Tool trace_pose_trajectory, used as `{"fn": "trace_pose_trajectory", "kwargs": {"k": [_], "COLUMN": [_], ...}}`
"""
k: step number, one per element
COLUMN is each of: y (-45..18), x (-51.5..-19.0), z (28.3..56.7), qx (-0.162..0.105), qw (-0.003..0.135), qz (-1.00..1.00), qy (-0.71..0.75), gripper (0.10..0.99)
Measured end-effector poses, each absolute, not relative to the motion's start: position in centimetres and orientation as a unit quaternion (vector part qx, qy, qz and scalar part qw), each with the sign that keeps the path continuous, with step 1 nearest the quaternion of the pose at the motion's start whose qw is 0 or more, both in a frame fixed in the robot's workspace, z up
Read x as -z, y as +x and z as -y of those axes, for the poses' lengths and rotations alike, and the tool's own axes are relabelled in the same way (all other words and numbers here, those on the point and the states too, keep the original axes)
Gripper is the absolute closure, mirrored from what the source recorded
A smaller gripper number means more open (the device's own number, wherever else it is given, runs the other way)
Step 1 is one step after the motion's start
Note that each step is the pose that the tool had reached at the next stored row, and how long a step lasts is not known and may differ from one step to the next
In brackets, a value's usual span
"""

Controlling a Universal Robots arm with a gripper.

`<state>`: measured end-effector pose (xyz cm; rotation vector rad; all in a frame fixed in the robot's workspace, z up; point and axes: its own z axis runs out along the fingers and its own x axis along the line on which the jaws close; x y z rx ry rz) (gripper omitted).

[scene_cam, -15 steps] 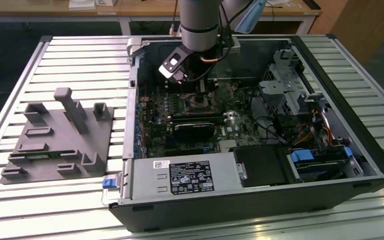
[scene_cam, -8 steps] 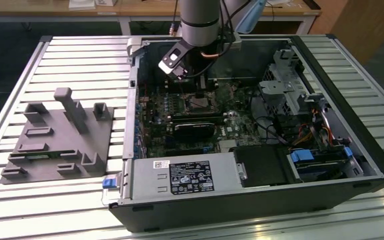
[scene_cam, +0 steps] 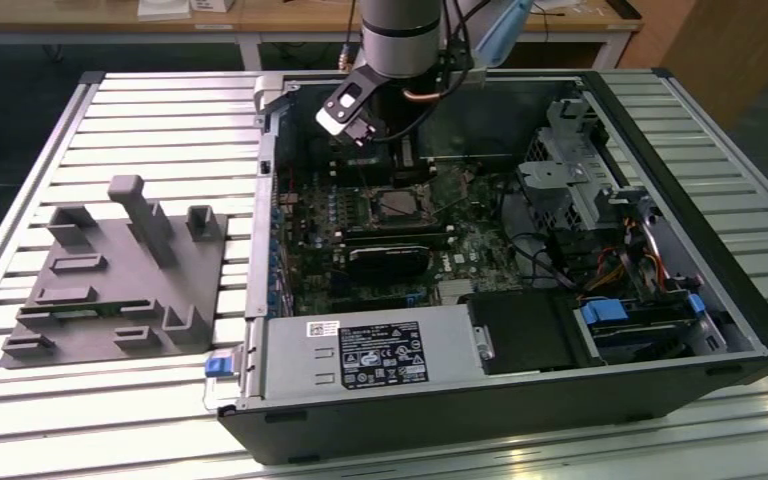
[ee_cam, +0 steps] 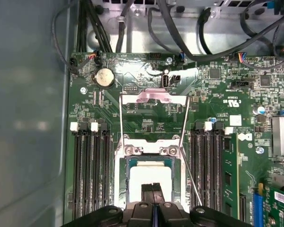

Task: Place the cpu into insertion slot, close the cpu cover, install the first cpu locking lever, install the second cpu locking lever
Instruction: 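Place the cpu into insertion slot, then close the cpu cover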

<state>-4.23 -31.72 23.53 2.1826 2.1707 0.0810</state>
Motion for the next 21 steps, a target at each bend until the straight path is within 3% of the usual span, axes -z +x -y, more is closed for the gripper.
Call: {"fn": "trace_pose_trajectory", "kwargs": {"k": [21], "y": [-4.47], "x": [-24.17], "z": [31.72], "qx": [-0.027], "qw": [0.031], "qz": [-0.705], "qy": [0.708], "gripper": [0.98]}}
